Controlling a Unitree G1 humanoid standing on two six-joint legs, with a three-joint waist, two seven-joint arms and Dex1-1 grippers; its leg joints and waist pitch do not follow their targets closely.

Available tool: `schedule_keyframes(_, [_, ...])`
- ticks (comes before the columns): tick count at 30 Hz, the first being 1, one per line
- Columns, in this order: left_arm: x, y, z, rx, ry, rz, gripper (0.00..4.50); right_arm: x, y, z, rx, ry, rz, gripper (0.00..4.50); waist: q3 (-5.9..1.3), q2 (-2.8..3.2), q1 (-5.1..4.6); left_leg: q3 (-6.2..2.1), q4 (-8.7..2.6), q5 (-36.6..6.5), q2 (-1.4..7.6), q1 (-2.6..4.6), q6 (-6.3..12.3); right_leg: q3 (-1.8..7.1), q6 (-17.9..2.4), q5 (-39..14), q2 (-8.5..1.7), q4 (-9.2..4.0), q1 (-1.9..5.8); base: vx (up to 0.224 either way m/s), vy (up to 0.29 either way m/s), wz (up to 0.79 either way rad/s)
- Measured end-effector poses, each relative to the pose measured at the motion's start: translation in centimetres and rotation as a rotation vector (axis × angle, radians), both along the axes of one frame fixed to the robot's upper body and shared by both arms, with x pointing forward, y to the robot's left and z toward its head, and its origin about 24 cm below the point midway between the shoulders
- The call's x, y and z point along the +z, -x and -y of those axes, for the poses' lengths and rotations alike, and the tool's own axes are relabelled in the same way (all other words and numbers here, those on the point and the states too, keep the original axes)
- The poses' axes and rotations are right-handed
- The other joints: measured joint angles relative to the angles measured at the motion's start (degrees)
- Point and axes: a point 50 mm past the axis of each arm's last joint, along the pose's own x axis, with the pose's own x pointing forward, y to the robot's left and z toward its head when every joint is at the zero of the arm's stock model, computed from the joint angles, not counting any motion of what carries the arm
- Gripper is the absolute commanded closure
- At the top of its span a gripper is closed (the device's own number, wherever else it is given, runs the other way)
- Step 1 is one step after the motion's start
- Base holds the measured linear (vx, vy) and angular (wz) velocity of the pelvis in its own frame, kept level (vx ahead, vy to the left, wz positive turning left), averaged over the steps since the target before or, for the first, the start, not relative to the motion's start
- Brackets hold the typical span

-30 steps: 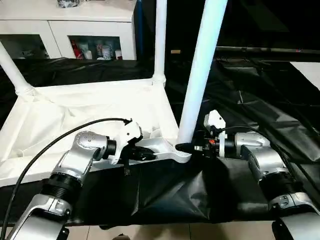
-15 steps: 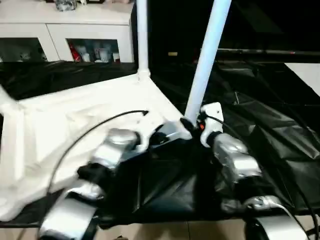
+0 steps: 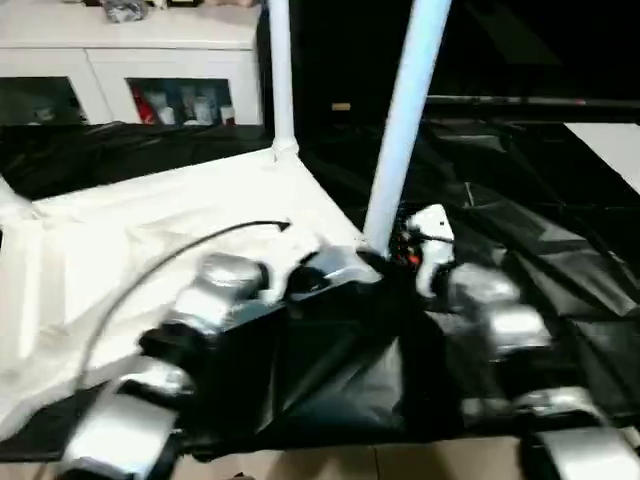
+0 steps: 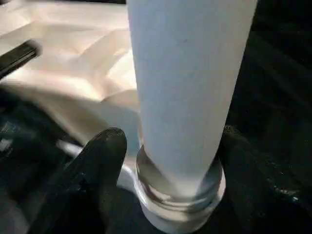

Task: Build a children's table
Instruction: Rotate leg to tighten

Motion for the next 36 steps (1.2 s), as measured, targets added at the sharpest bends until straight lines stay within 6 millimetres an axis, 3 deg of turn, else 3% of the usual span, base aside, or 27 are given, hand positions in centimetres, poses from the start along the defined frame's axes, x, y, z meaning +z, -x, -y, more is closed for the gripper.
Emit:
schedule_keyframes(4, [0.1, 1.3, -1.2, -0.126, 0.026, -0.052, 4.50, 0.5, 0.9, 0.4, 0.195, 0.027, -0.025, 1.31, 0.01, 0.02, 0.24, 0.03, 0.13, 0.0, 0.03, -0.29, 0.00, -0.03, 0.0, -0.1, 0.00, 0.00, -0.16, 0.000, 0.000, 0.00])
schedule_keyframes(8, [0.3, 2.2, -1.9, -0.202, 0.030, -0.093, 4.50, 0.6, 1.4, 0.0, 0.298, 0.015, -0.048, 1.31, 0.05, 0.07, 1.27, 0.11, 0.30, 0.0, 0.01, -0.43, 0.02, 0.01, 0.0, -0.1, -0.13, 0.01, -0.19, 0.000, 0.000, 0.00])
schedule_keyframes(10, [0.4, 2.5, -2.1, -0.231, 0.032, -0.113, 4.50, 0.8, 1.6, 0.4, 0.342, 0.014, -0.055, 1.66, 0.06, 0.06, 1.83, 0.15, 0.36, 0.0, 0.02, -0.44, 0.02, 0.04, -0.1, -0.1, -0.15, 0.04, -0.18, 0.000, 0.000, 0.00])
schedule_keyframes(23, [0.6, 3.2, -2.6, -0.251, 0.038, -0.141, 4.50, 1.2, 2.3, 0.1, 0.464, 0.017, -0.058, 2.51, 0.07, 0.03, 1.90, 0.11, 0.36, 0.0, 0.02, -0.41, 0.02, 0.04, -0.1, -0.1, -0.14, 0.15, -0.17, 0.000, 0.000, 0.00])
schedule_keyframes(29, [-0.1, 2.3, -1.8, -0.130, 0.034, -0.102, 4.50, 0.3, 1.4, 0.0, 0.268, 0.025, -0.044, 2.54, 0.06, 0.01, 1.65, 0.10, 0.38, 0.0, 0.01, -0.30, 0.01, 0.06, 0.0, -0.1, -0.14, 0.25, -0.14, 0.000, 0.000, 0.00])
schedule_keyframes(36, [-0.4, -0.4, 2.6, 0.127, 0.019, -0.023, 4.50, -0.7, -1.3, -1.3, -0.297, -0.012, -0.019, 2.56, 0.01, -0.11, 1.00, 0.06, 0.39, 0.0, -0.07, -0.10, -0.01, 0.12, 0.2, -0.1, -0.15, 0.23, 0.02, 0.000, 0.000, 0.00])
